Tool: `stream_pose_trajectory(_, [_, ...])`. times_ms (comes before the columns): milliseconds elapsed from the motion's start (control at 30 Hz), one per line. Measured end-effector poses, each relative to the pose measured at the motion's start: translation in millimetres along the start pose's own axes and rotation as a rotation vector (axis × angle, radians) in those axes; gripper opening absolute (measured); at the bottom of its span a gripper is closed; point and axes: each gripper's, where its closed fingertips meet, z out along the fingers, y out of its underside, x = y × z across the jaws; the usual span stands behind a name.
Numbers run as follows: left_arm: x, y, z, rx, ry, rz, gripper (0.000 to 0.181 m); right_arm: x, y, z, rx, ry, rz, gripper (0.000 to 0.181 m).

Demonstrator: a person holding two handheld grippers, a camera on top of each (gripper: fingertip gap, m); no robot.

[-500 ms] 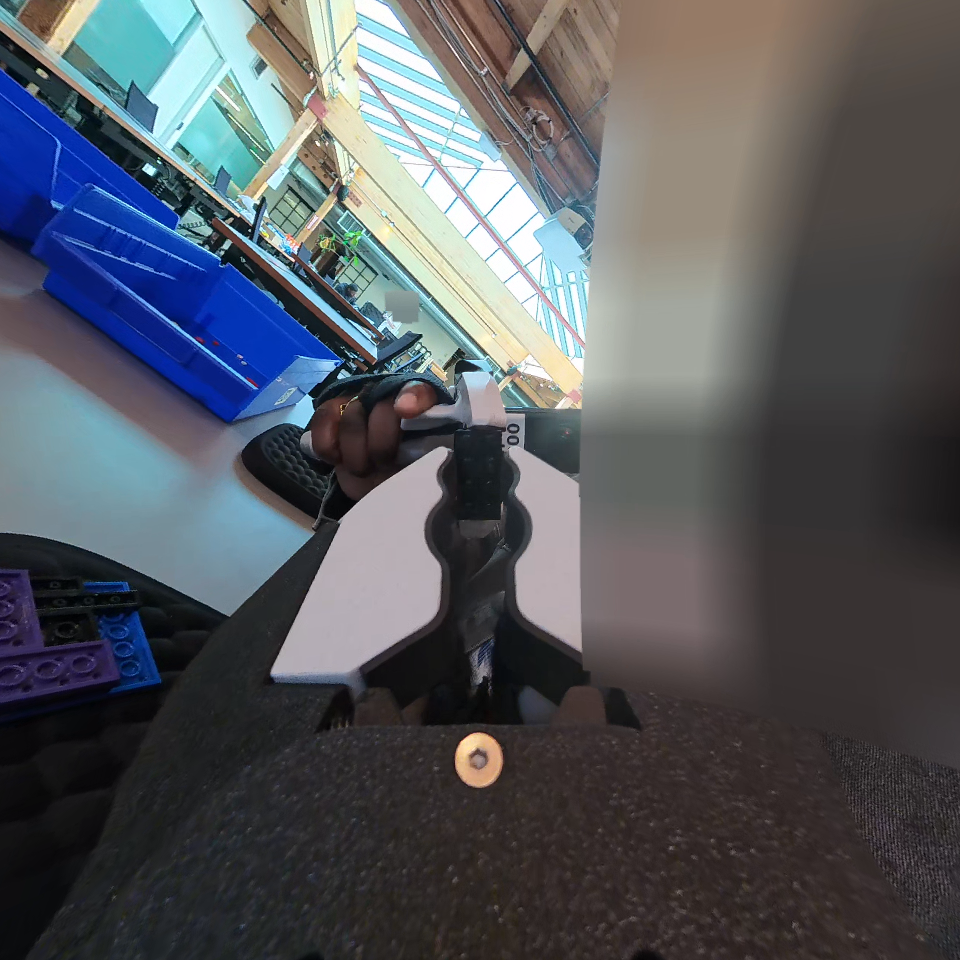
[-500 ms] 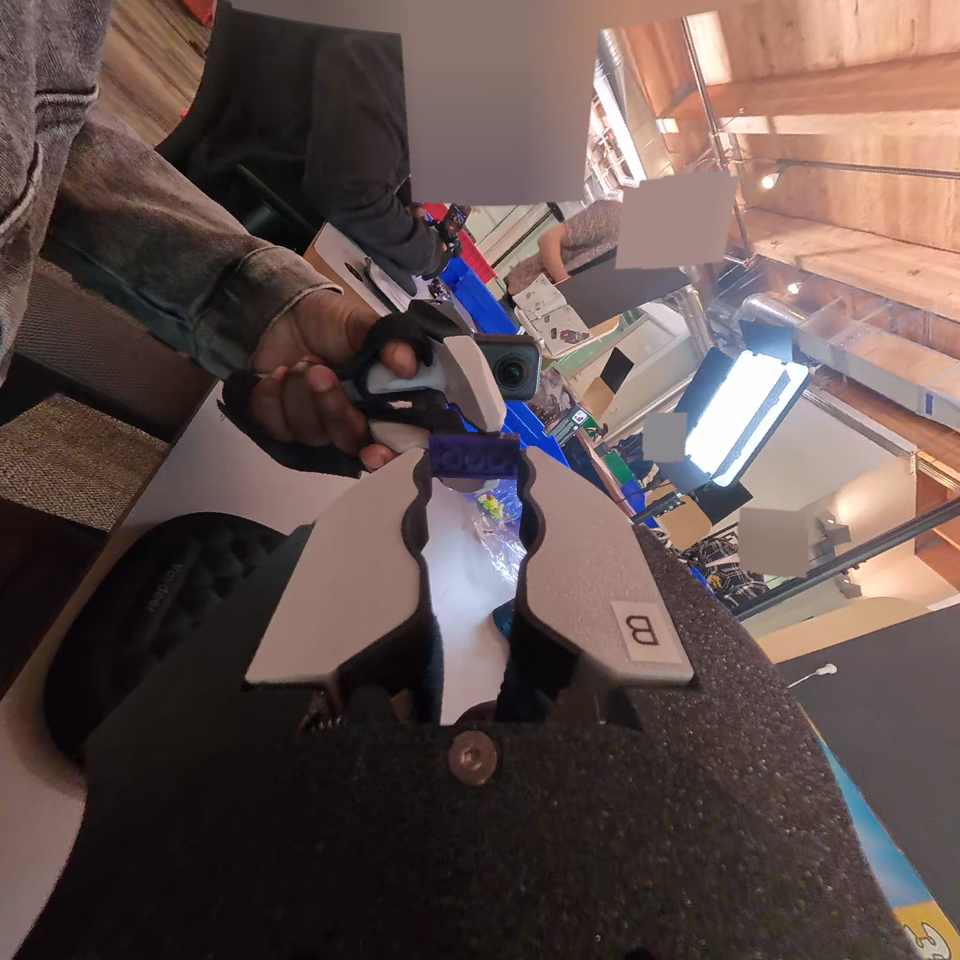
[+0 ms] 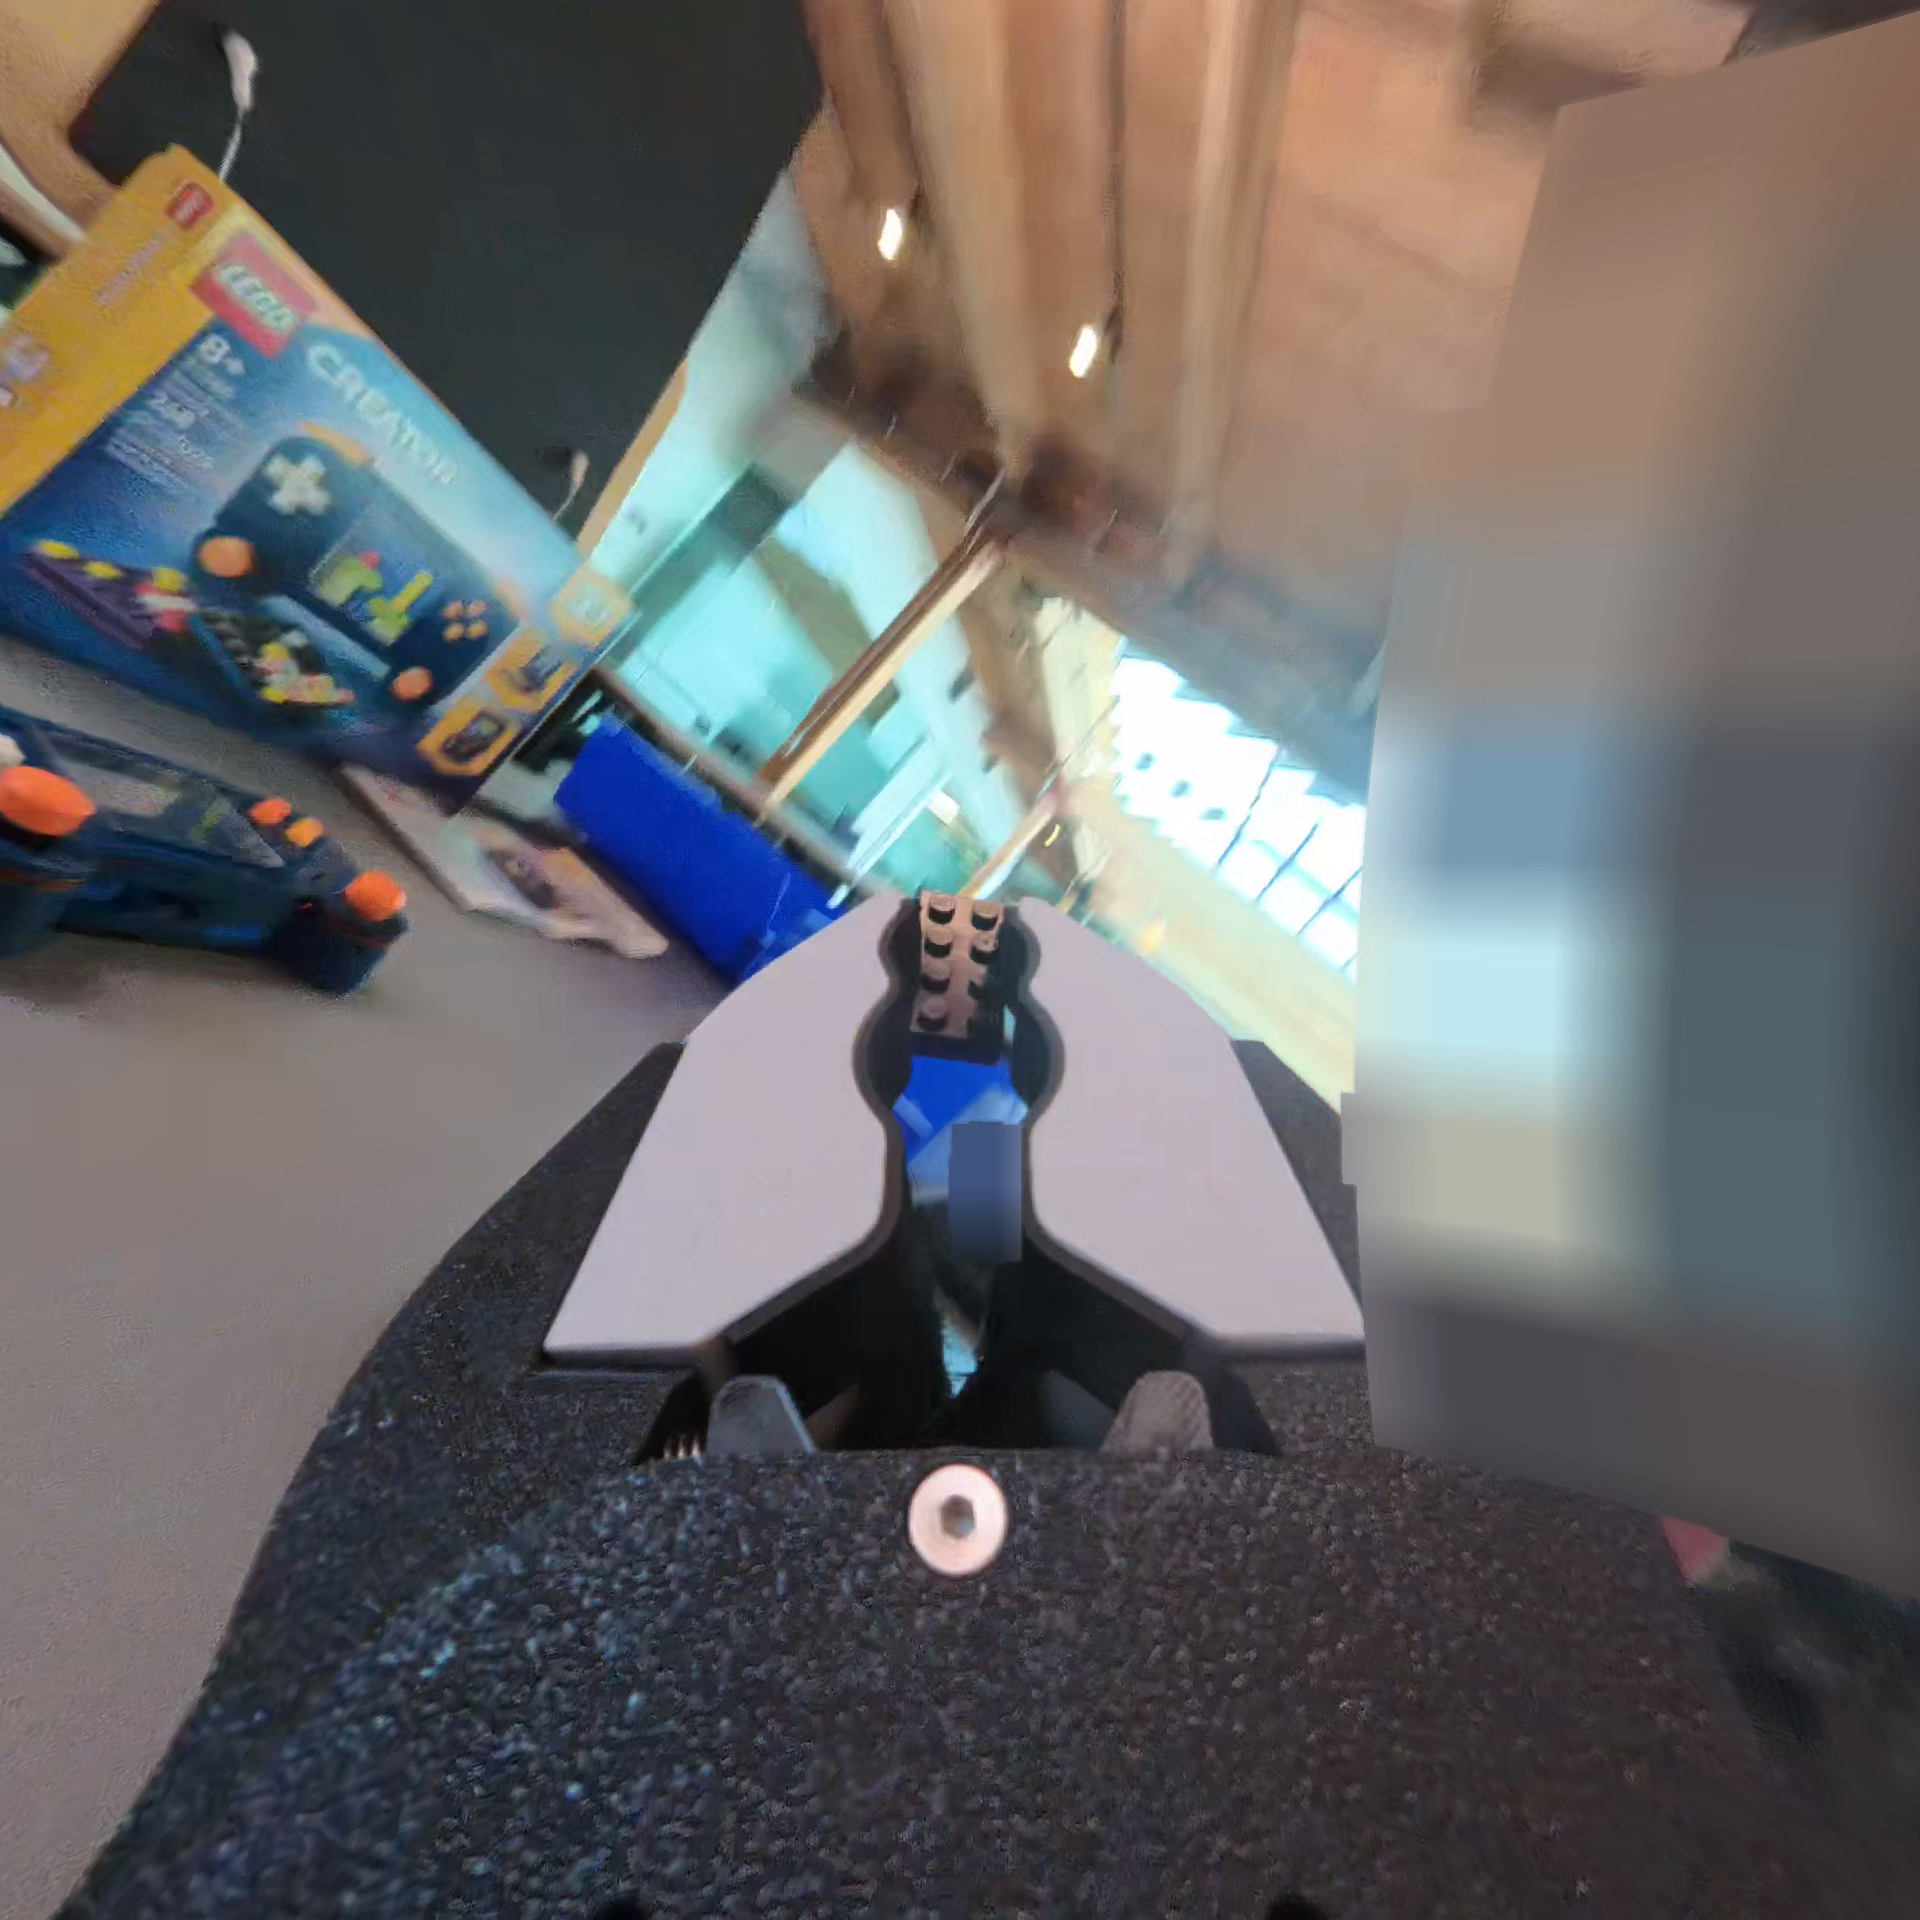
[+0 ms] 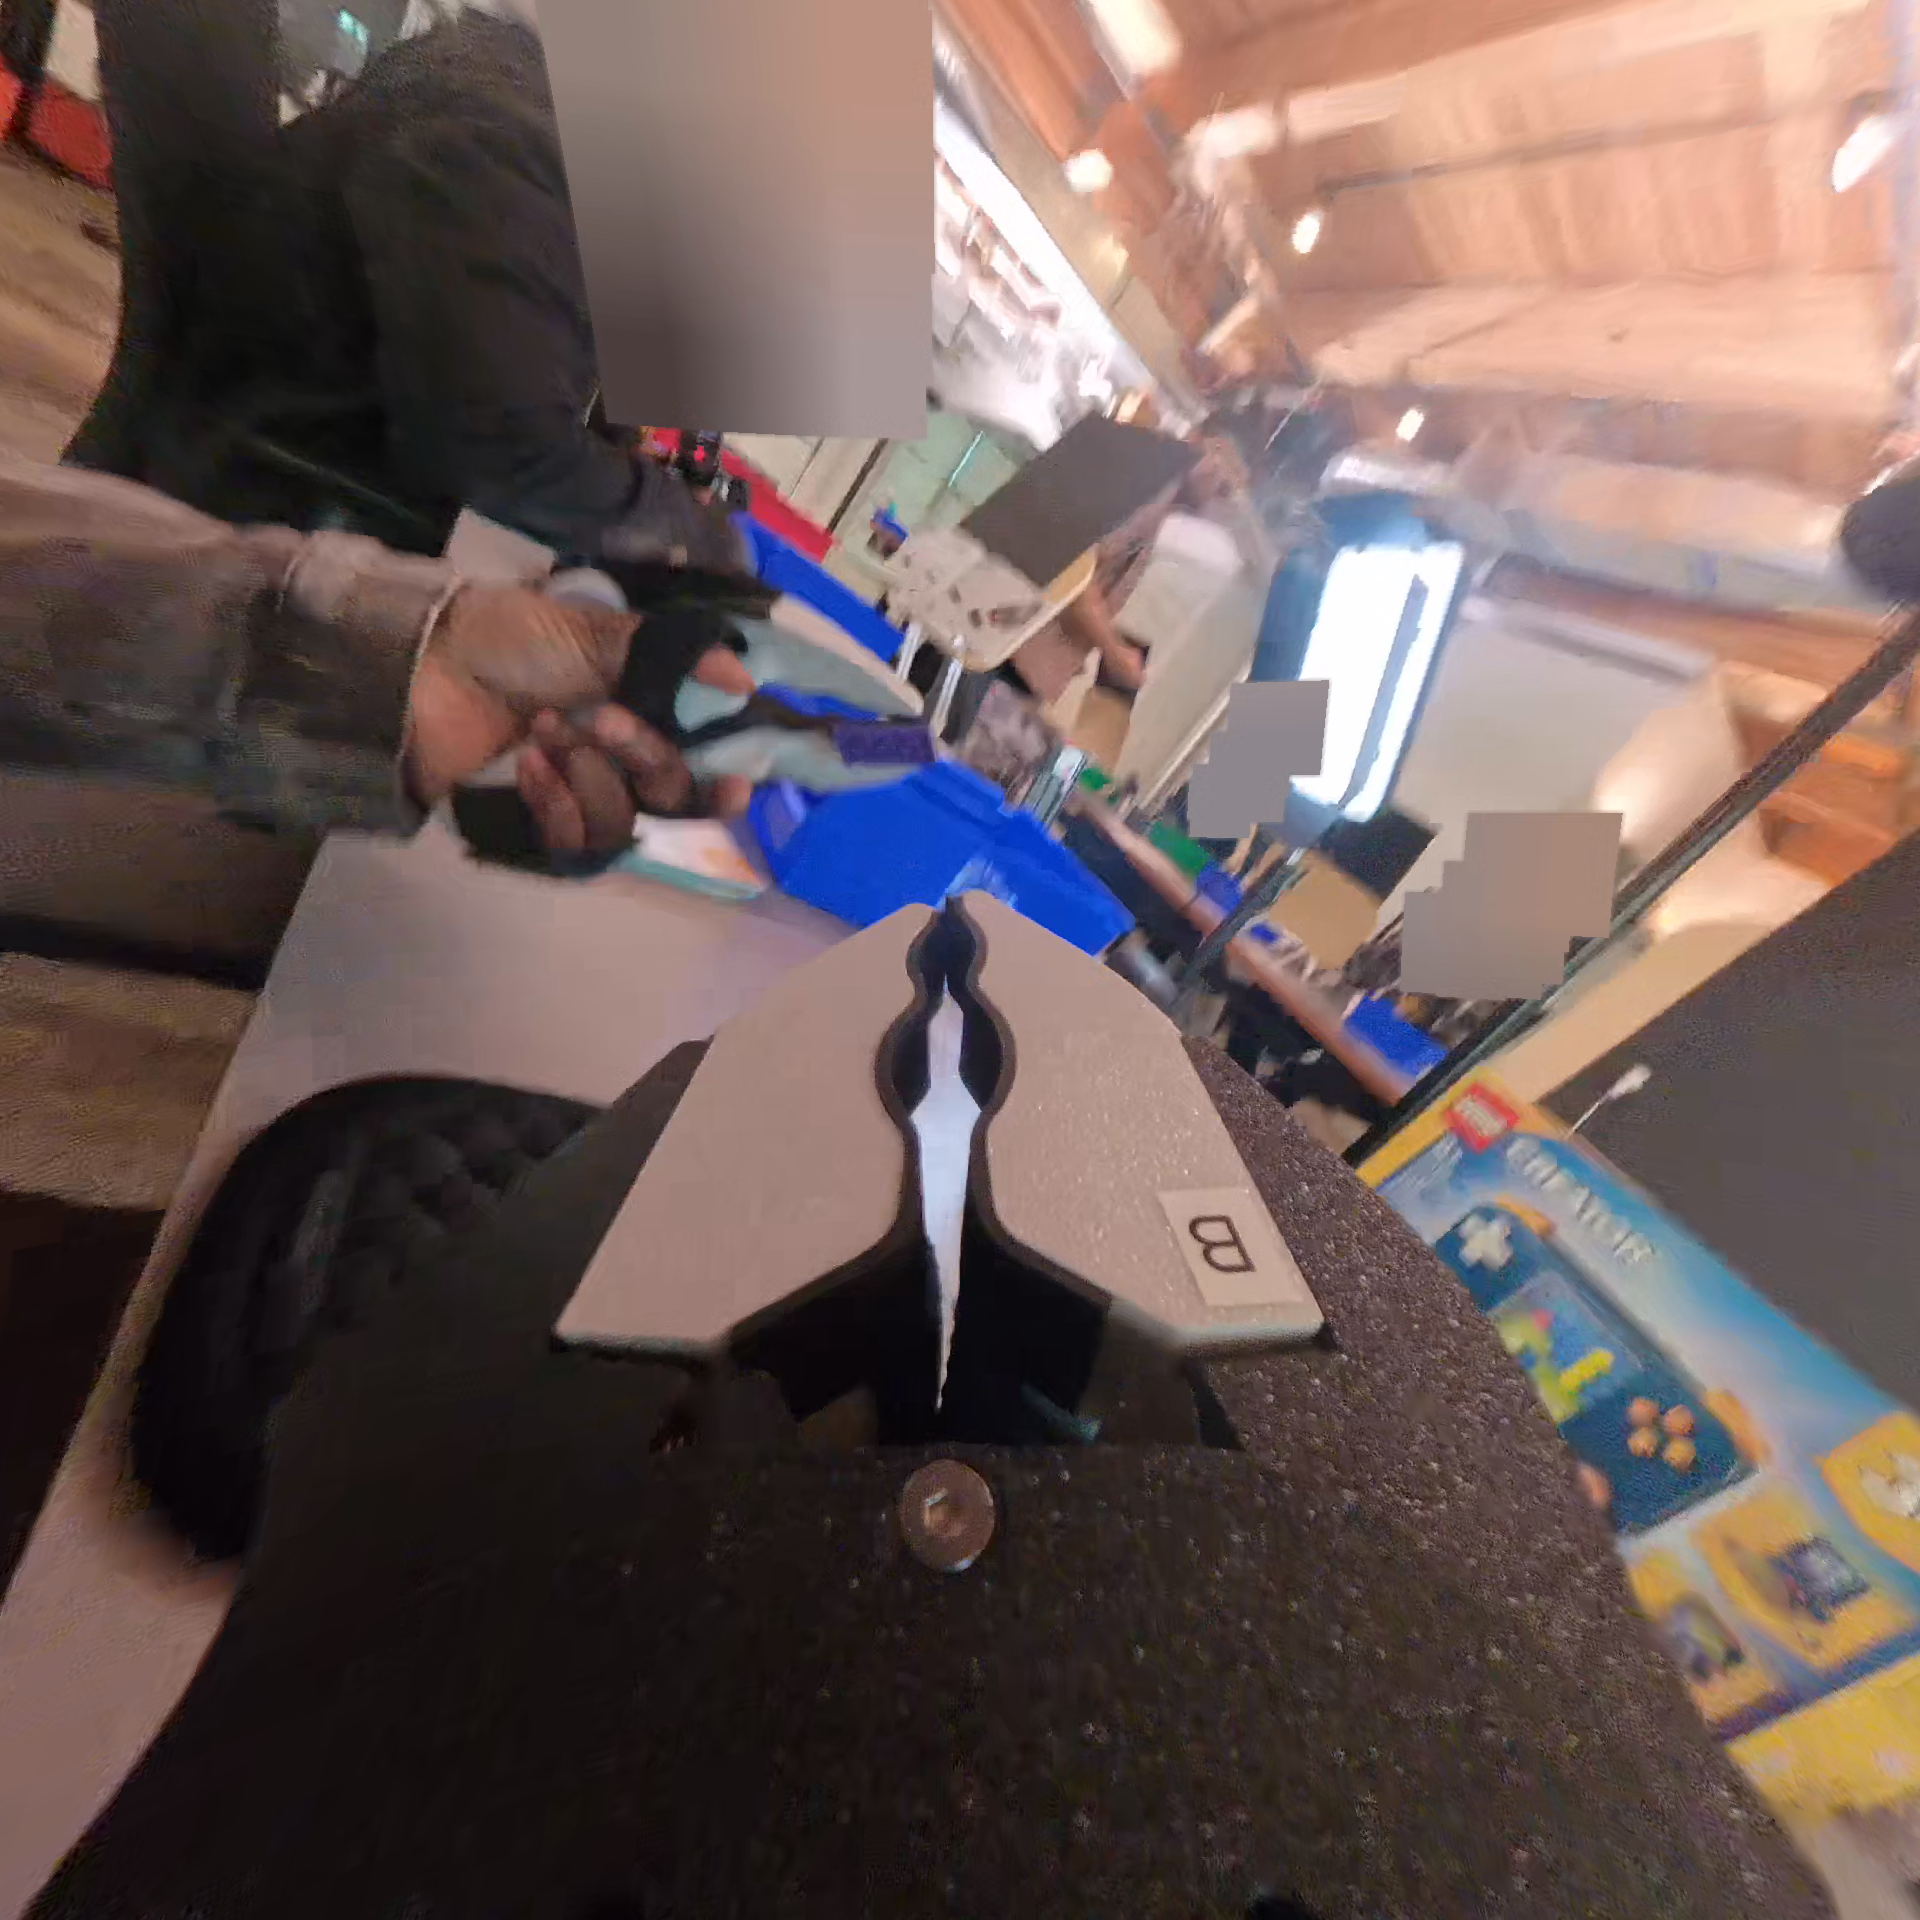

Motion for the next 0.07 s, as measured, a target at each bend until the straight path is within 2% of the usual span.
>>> stream_pose_trajectory(67, [21.2,9.5,6.7,-0.066,0.102,-0.077,0.014,-4.8,16.0,0.7,-0.038,-0.053,0.056,0.0])
